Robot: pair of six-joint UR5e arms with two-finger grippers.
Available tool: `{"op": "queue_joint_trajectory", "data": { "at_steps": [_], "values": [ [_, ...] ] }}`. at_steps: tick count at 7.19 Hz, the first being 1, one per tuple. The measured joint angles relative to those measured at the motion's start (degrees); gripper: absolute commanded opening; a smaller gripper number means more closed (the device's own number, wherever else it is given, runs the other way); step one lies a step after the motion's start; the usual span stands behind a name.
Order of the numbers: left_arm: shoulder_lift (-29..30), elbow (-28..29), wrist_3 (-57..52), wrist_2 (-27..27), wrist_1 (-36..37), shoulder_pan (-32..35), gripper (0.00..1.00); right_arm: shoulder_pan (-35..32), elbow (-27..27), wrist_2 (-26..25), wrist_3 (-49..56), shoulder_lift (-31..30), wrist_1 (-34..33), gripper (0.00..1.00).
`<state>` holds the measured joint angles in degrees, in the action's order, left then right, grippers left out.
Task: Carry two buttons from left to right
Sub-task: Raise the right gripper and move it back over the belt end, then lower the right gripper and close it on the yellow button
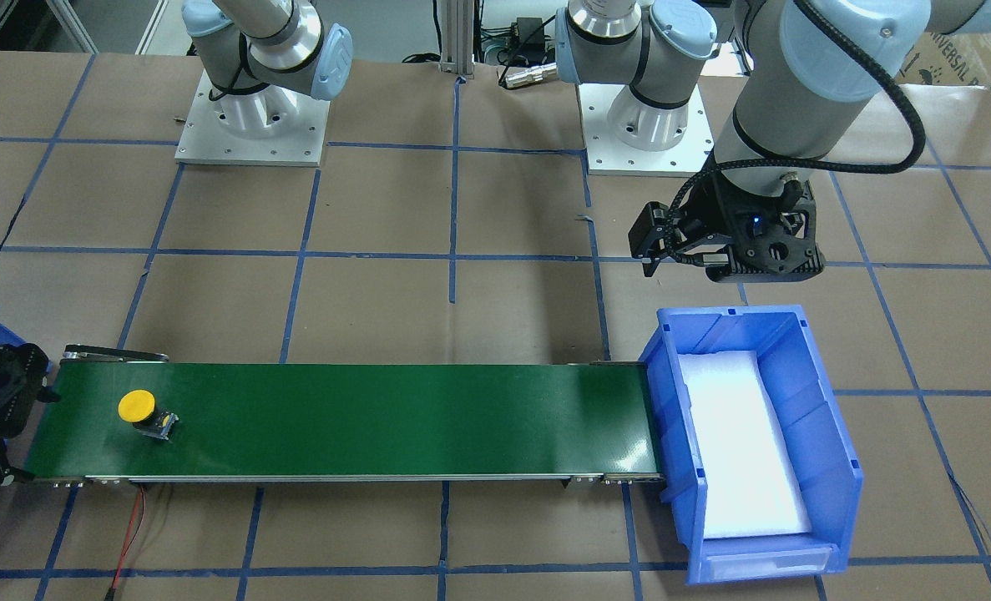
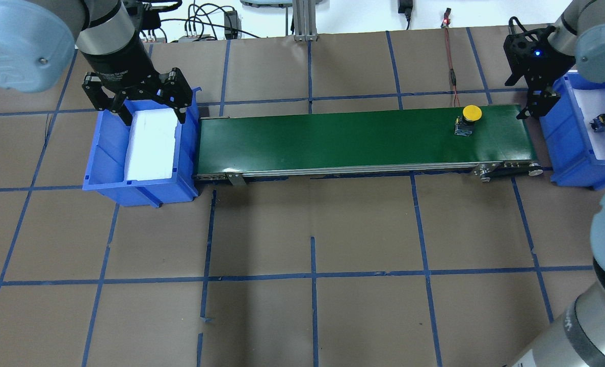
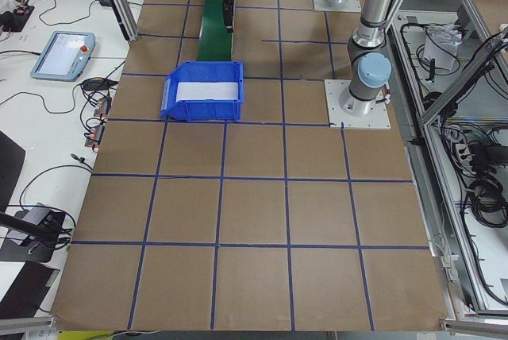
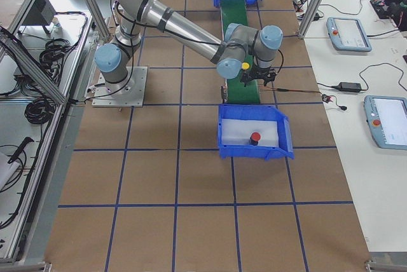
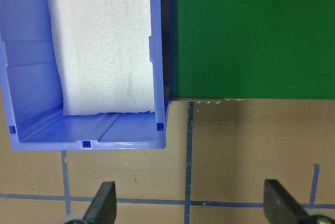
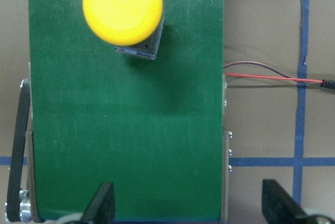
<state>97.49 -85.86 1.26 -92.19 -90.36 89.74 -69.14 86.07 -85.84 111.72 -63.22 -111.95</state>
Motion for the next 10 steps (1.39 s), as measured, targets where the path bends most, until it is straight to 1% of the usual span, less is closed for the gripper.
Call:
{"op": "queue_joint_trajectory", "data": {
  "at_steps": [3, 10],
  "values": [
    [-0.01, -0.01, -0.03, -0.01, -0.05, 0.00, 1.00, -0.03, 1.93, 0.03, -0.29, -0.34, -0.08, 1.00],
    [-0.09, -0.08, -0.12, -0.09, 0.01, 0.00, 1.00, -0.03, 2.55, -0.01, -0.96, -0.26, -0.63, 1.00]
  ]
}}
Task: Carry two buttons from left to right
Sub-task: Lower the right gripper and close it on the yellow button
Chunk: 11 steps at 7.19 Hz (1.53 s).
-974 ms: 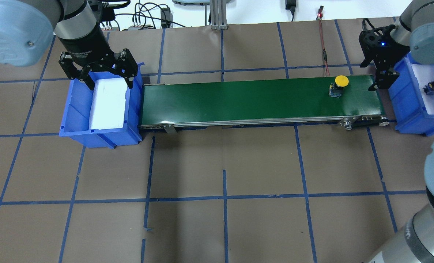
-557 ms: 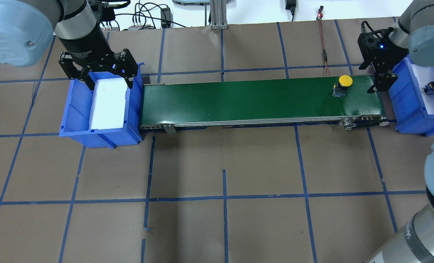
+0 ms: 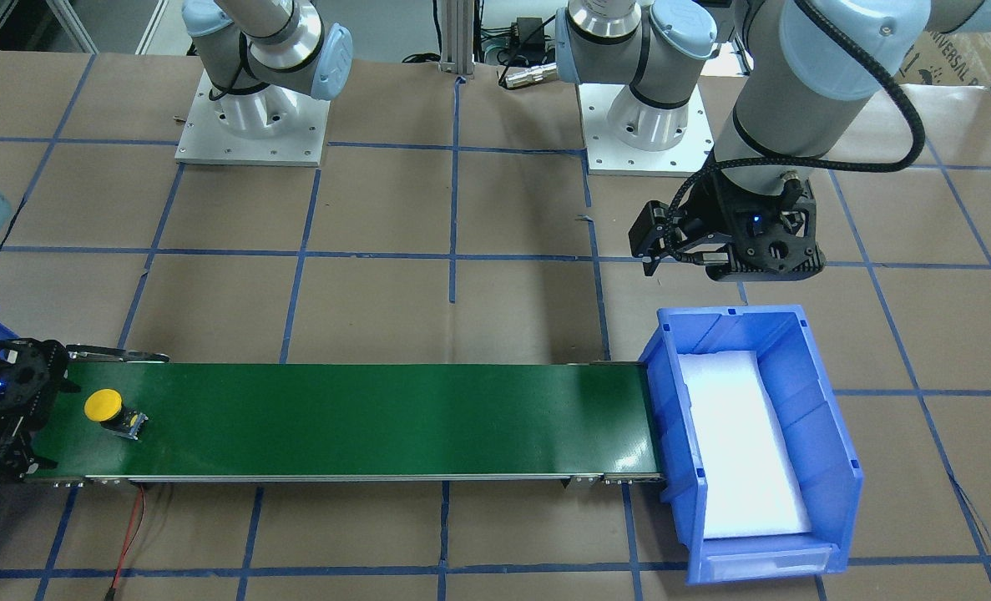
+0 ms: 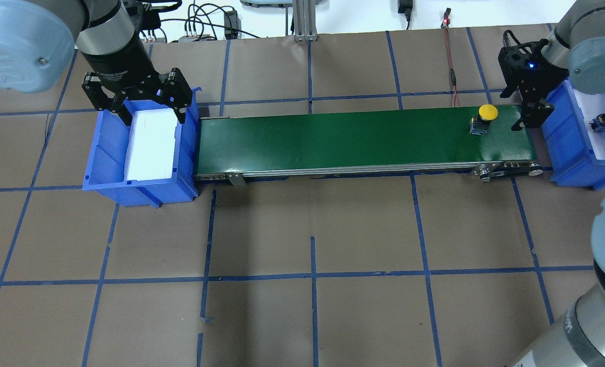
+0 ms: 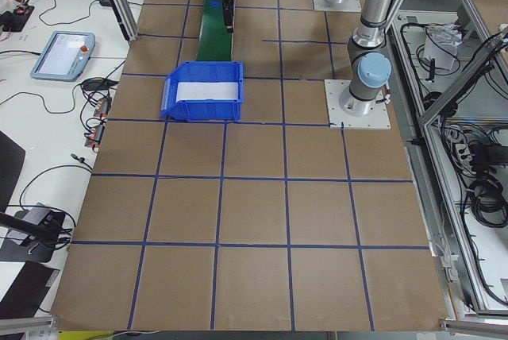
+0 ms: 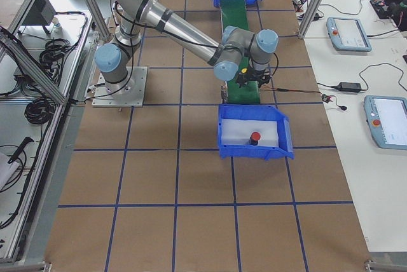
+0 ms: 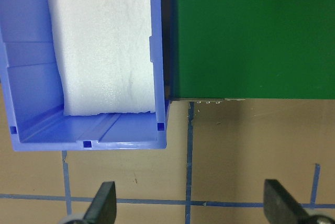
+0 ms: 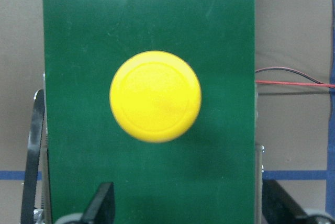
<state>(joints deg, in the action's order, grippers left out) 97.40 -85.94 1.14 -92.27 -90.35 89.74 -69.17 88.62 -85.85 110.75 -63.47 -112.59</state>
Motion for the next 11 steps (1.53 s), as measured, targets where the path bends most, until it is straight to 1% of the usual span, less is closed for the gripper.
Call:
{"op": "queue_joint_trajectory", "data": {
  "at_steps": [9, 11],
  "values": [
    [0.14, 0.16, 0.00, 0.25, 0.00, -0.11, 1.00, 0.00, 0.06, 0.07, 0.07, 0.10, 0.09, 1.00],
    [0.08, 0.11, 0.00, 0.25, 0.00, -0.11, 1.00, 0.00, 0.06, 0.09, 0.07, 0.20, 0.09, 0.98]
  ]
}}
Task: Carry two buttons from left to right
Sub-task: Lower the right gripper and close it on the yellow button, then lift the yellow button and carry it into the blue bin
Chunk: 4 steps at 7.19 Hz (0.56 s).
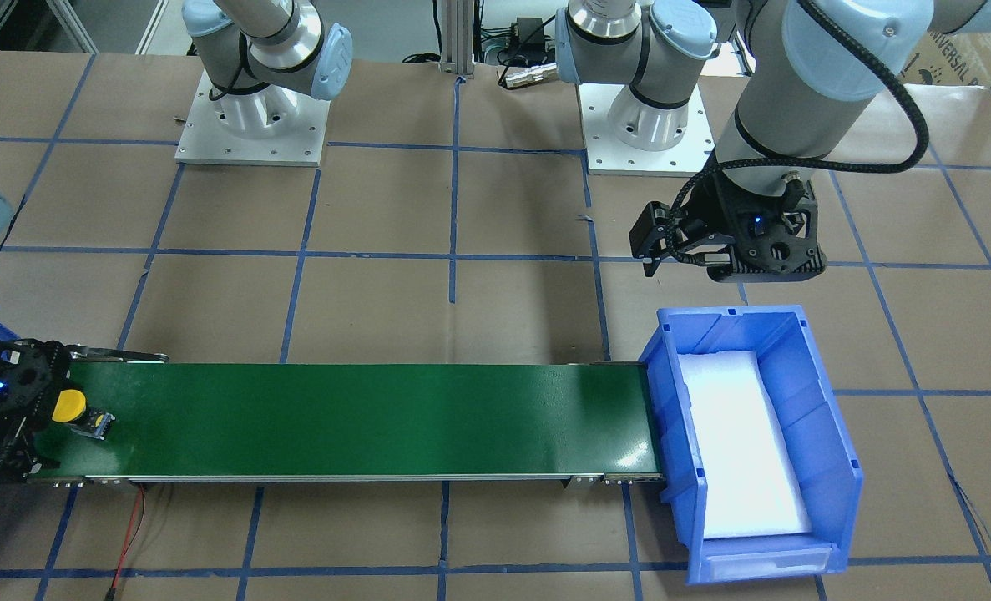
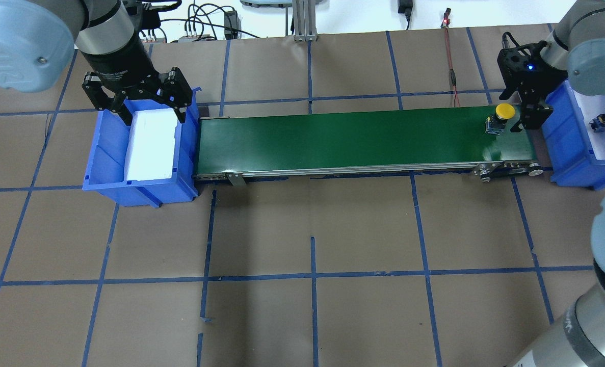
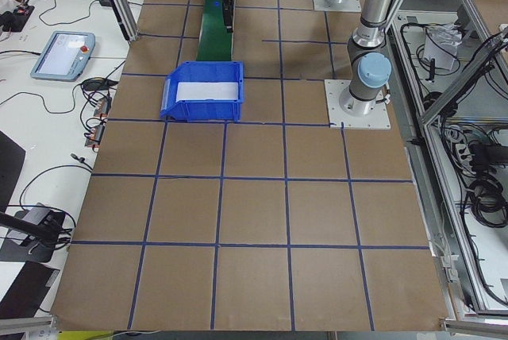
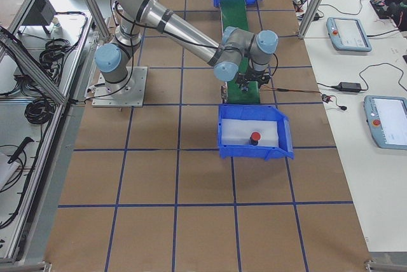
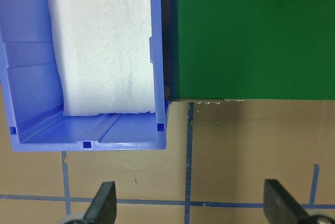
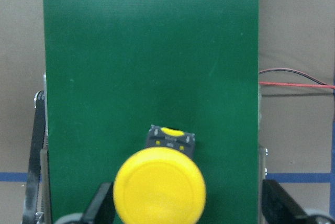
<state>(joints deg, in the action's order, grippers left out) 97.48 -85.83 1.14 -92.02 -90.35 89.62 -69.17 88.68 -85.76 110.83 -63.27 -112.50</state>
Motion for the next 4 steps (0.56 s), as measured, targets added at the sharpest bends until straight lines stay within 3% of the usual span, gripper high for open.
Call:
{"op": "queue_joint_trajectory", "data": {
  "at_steps": [2, 3, 4],
  "values": [
    [-0.07, -0.06, 0.00, 0.00, 0.00, -0.01, 1.00, 0.00, 0.00, 0.26, 0.00, 0.09, -0.04, 0.70],
    [-0.08, -0.09, 0.00, 0.00, 0.00, 0.00, 1.00, 0.00, 0.00, 0.41, 0.06, 0.21, -0.14, 0.30],
    [-0.08, -0.09, 0.00, 0.00, 0.00, 0.01, 1.00, 0.00, 0.00, 0.33, 0.28, 0.37, -0.21, 0.08]
  ]
}}
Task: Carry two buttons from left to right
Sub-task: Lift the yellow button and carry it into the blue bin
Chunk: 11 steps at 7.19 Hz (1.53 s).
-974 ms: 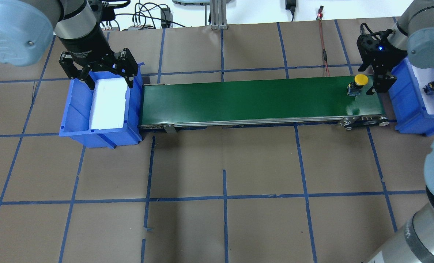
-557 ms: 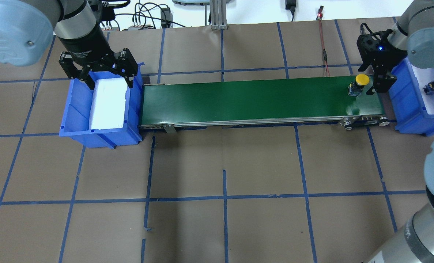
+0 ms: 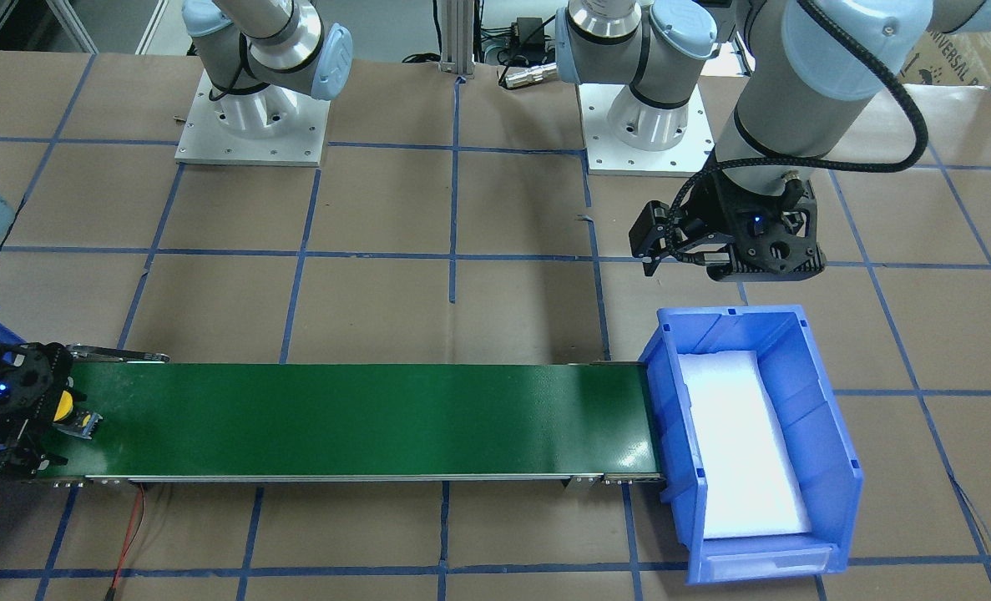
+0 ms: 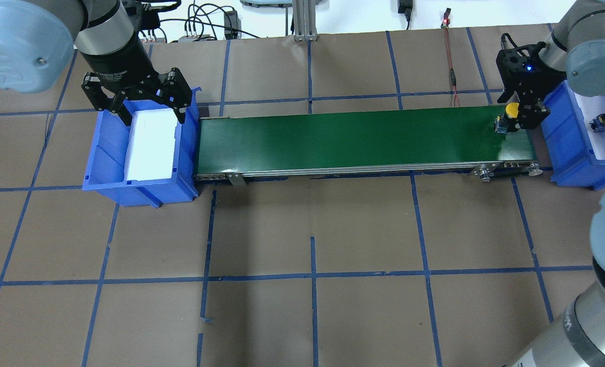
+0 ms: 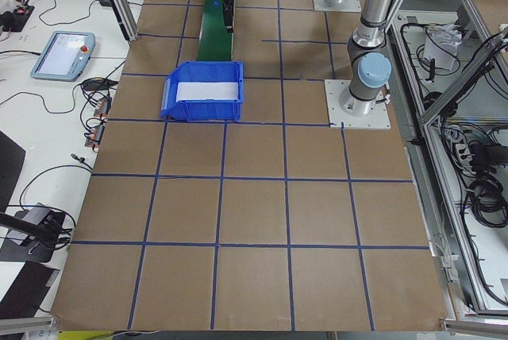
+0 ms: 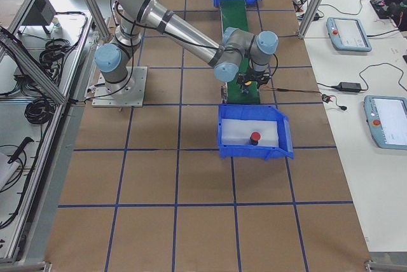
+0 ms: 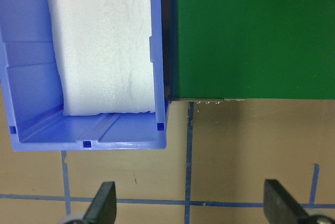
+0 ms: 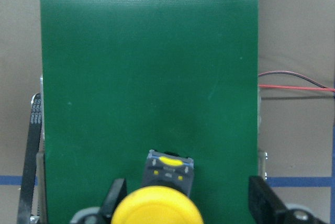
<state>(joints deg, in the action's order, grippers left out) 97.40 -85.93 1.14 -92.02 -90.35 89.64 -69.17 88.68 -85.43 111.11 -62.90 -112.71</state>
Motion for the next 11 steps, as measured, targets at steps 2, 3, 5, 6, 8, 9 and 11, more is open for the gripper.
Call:
{"op": "queue_joint_trajectory", "data": {
  "at_steps": [2, 3, 5, 6, 8, 9, 11],
  "values": [
    [0.05, 0.04, 0.00, 0.00, 0.00, 0.01, 1.00, 0.00, -0.05, -0.82, 0.23, -0.21, -0.05, 0.04],
    [0.04, 0.05, 0.00, 0.00, 0.00, 0.01, 1.00, 0.00, -0.25, -1.16, 0.13, -0.37, -0.01, 0.04],
    [0.03, 0.06, 0.00, 0.00, 0.00, 0.00, 1.00, 0.07, -1.92, -1.35, -0.07, -1.86, 0.95, 0.05],
    [0.00, 0.06, 0.00, 0.00, 0.00, -0.03, 1.00, 0.39, -3.59, -1.25, 0.10, -3.15, 2.08, 0.05],
    [-0.01, 0.06, 0.00, 0.00, 0.00, -0.07, 1.00, 2.93, -8.03, -1.07, 1.56, -4.49, 3.51, 0.05],
    [-0.02, 0.06, 0.00, 0.00, 0.00, -0.07, 1.00, 5.83, -9.76, -0.83, 4.55, -4.45, 3.72, 0.05],
    [-0.02, 0.06, 0.00, 0.00, 0.00, -0.08, 1.00, 12.15, -10.55, 1.62, 11.46, -2.59, 3.80, 0.05]
  ]
}}
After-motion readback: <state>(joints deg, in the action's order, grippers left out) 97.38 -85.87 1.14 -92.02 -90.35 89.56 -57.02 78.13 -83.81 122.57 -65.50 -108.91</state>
